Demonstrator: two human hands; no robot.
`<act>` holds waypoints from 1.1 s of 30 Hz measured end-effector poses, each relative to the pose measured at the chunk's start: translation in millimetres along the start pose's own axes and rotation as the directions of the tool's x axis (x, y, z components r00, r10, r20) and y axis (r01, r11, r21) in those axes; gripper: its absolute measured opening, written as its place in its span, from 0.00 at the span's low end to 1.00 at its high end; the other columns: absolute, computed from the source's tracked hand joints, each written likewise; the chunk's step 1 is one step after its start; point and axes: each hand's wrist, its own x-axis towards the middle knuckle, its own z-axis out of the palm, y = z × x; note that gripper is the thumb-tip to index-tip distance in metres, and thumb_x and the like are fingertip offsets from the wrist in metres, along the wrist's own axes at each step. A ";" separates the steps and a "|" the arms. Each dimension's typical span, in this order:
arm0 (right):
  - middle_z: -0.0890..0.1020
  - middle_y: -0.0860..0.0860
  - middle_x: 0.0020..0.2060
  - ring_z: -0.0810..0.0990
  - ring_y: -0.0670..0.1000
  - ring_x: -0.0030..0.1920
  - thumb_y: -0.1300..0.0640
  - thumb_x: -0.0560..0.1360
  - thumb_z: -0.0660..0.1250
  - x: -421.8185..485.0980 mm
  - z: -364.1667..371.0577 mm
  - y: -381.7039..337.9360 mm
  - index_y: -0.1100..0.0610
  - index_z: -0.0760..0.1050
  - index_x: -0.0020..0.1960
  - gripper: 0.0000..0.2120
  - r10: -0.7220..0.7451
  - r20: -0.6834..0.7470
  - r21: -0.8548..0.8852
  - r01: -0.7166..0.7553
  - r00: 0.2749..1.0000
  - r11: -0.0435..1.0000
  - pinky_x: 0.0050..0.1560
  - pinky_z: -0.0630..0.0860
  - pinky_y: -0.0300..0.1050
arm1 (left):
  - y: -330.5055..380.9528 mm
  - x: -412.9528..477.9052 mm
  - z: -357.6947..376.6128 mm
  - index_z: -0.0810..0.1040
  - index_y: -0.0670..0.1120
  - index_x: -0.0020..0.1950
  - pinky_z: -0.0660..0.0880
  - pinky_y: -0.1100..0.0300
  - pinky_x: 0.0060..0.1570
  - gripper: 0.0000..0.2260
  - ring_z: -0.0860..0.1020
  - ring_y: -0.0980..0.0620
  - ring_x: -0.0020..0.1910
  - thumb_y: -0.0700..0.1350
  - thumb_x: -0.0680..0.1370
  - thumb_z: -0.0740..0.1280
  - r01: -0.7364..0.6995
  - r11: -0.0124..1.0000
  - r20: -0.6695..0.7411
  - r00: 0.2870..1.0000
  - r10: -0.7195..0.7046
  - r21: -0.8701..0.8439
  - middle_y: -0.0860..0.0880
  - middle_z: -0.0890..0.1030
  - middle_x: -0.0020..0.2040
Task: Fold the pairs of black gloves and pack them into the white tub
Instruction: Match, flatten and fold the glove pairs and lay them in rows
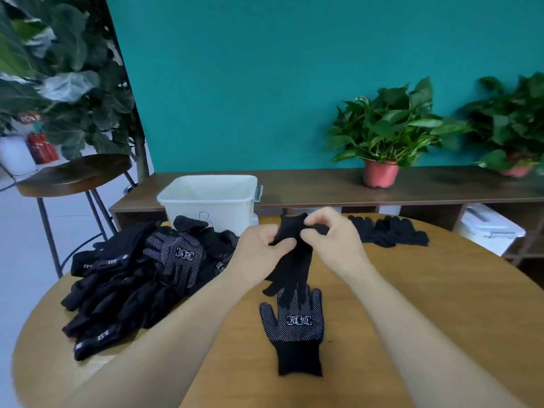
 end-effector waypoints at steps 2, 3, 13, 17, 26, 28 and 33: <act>0.79 0.46 0.53 0.77 0.49 0.59 0.59 0.71 0.71 0.4 -16.0 10.0 0.49 0.74 0.55 0.15 0.158 0.088 0.174 -0.171 0.984 0.970 0.60 0.71 0.48 | 4.6 0.4 4.4 0.84 0.50 0.49 0.82 0.51 0.50 0.08 0.85 0.50 0.45 0.38 0.79 0.69 0.068 0.994 0.105 0.993 -0.058 -0.091 0.49 0.87 0.44; 0.80 0.49 0.55 0.78 0.49 0.59 0.59 0.69 0.71 1.3 -23.1 16.2 0.53 0.73 0.60 0.20 0.210 0.214 0.235 -0.259 0.954 0.937 0.57 0.72 0.45 | 3.9 2.2 6.6 0.84 0.47 0.51 0.81 0.53 0.51 0.06 0.85 0.49 0.47 0.38 0.79 0.69 0.088 0.991 0.155 0.985 -0.072 -0.100 0.48 0.87 0.46; 0.68 0.52 0.29 0.69 0.47 0.31 0.60 0.75 0.71 7.8 -64.2 79.2 0.56 0.62 0.29 0.22 0.288 0.309 0.028 -0.311 0.906 0.950 0.35 0.66 0.40 | -23.3 29.8 56.5 0.83 0.40 0.44 0.73 0.61 0.50 0.09 0.78 0.55 0.42 0.46 0.78 0.72 0.156 0.979 0.159 0.971 -0.176 0.131 0.42 0.85 0.45; 0.78 0.61 0.31 0.73 0.48 0.34 0.61 0.75 0.70 26.7 -84.1 93.6 0.68 0.75 0.34 0.15 0.242 0.216 0.042 -0.256 0.946 0.966 0.40 0.76 0.48 | -20.4 59.8 87.5 0.83 0.42 0.49 0.75 0.70 0.51 0.05 0.81 0.57 0.48 0.42 0.77 0.73 0.092 0.991 0.066 0.993 -0.099 0.097 0.49 0.85 0.50; 0.86 0.45 0.43 0.80 0.39 0.38 0.64 0.74 0.71 -31.5 -95.9 167.0 0.43 0.85 0.46 0.15 0.260 0.290 -0.204 -0.206 0.921 0.957 0.45 0.75 0.39 | -73.4 13.3 145.6 0.83 0.49 0.46 0.76 0.58 0.53 0.04 0.77 0.54 0.31 0.47 0.79 0.70 -0.080 0.915 0.248 0.969 -0.023 0.396 0.54 0.80 0.33; 0.85 0.43 0.51 0.83 0.42 0.53 0.66 0.70 0.72 -59.6 -88.1 188.7 0.45 0.85 0.50 0.18 0.204 0.280 -0.312 -0.112 0.938 0.944 0.59 0.76 0.43 | -94.5 -12.9 156.1 0.84 0.51 0.51 0.63 0.60 0.71 0.05 0.79 0.52 0.35 0.47 0.79 0.69 -0.228 0.833 0.289 0.954 0.086 0.505 0.55 0.81 0.33; 0.86 0.48 0.50 0.85 0.49 0.53 0.62 0.55 0.85 -105.4 -83.8 217.6 0.48 0.86 0.48 0.23 -0.079 0.256 -0.477 0.197 0.964 0.857 0.59 0.76 0.51 | -121.4 -45.0 167.5 0.85 0.53 0.48 0.62 0.49 0.71 0.09 0.83 0.60 0.52 0.43 0.70 0.73 -0.524 0.644 0.402 0.849 0.342 0.558 0.58 0.86 0.49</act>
